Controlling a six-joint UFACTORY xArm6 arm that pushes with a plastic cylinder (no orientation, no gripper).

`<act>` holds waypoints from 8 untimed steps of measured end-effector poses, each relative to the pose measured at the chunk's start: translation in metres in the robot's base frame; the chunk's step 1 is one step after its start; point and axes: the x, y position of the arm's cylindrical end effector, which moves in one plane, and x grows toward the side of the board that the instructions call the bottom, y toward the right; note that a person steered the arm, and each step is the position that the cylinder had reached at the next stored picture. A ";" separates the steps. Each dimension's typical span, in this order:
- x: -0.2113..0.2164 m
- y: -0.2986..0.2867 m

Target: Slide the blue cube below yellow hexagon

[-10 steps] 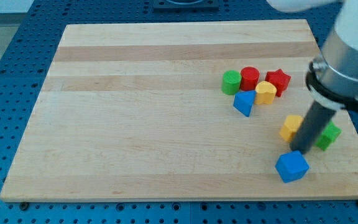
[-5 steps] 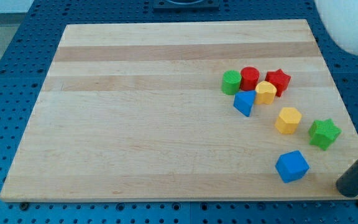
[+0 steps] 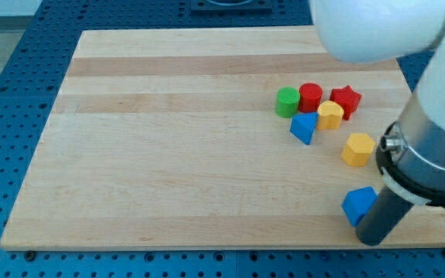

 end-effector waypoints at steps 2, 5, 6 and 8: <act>-0.074 -0.030; -0.104 -0.054; -0.036 -0.051; -0.018 -0.005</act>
